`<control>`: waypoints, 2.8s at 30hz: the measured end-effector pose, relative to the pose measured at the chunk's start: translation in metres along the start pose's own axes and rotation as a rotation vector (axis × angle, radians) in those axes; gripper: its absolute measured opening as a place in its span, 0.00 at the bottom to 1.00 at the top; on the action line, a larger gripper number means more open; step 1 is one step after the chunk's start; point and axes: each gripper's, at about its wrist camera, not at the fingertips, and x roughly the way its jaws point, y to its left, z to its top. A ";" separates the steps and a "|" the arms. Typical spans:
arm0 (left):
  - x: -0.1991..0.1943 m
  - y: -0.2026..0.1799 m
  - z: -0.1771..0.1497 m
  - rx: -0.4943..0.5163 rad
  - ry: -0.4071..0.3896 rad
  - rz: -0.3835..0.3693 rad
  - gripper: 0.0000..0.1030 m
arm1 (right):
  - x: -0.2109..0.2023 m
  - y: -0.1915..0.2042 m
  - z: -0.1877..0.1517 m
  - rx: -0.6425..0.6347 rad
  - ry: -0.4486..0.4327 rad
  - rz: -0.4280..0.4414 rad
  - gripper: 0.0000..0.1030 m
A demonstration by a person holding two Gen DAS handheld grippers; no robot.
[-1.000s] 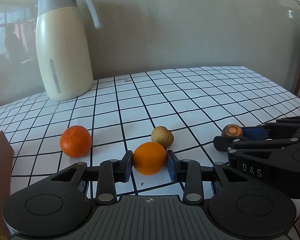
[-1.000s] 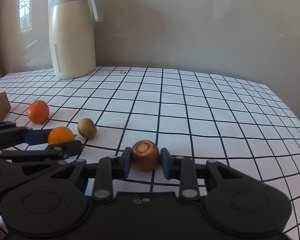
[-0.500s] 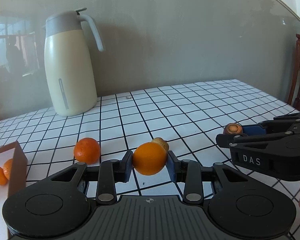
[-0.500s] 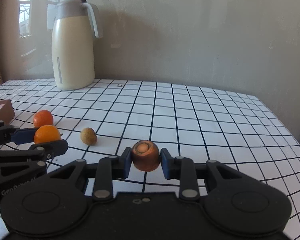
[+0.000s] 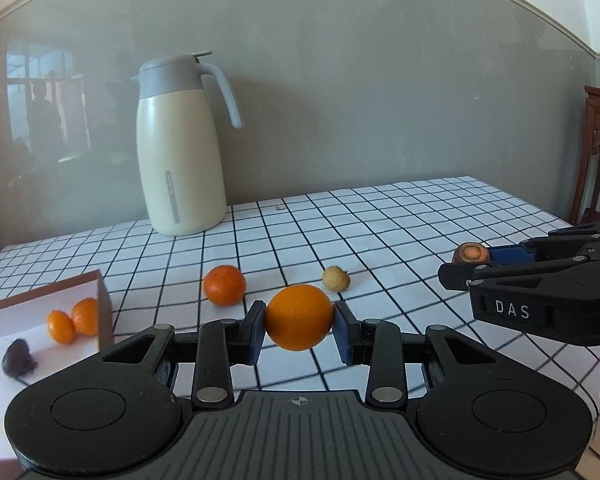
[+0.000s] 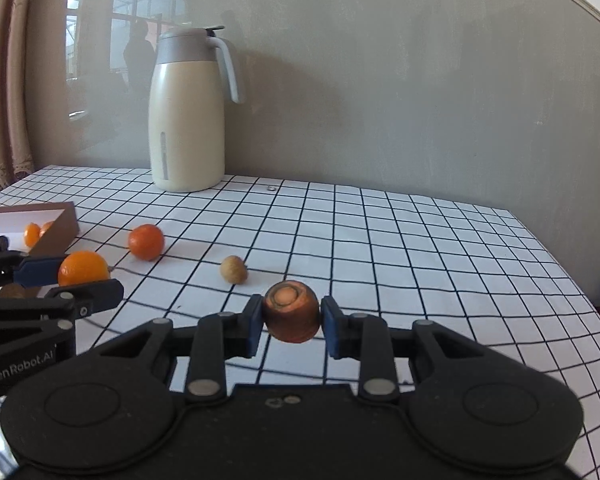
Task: Organize fruits
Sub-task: 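Carry the orange and carrot end over the brown box with both tools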
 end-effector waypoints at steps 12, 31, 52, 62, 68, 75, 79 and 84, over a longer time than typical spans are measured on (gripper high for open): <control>-0.062 0.030 -0.020 0.020 -0.039 0.085 0.35 | -0.042 0.045 -0.014 -0.073 -0.015 0.077 0.21; -0.135 0.101 -0.048 -0.059 -0.119 0.260 0.35 | -0.076 0.138 -0.008 -0.214 -0.125 0.340 0.21; -0.168 0.206 -0.069 -0.190 -0.136 0.472 0.35 | -0.070 0.225 0.019 -0.296 -0.205 0.475 0.21; -0.165 0.247 -0.069 -0.225 -0.134 0.528 0.35 | -0.048 0.237 0.037 -0.304 -0.207 0.454 0.21; -0.151 0.270 -0.065 -0.258 -0.133 0.550 0.35 | -0.029 0.244 0.044 -0.304 -0.181 0.448 0.21; -0.136 0.282 -0.062 -0.261 -0.124 0.557 0.35 | -0.009 0.248 0.052 -0.296 -0.162 0.436 0.21; -0.127 0.289 -0.062 -0.268 -0.111 0.560 0.35 | -0.001 0.249 0.053 -0.288 -0.150 0.430 0.21; -0.116 0.297 -0.062 -0.277 -0.099 0.563 0.35 | 0.013 0.250 0.057 -0.284 -0.133 0.428 0.21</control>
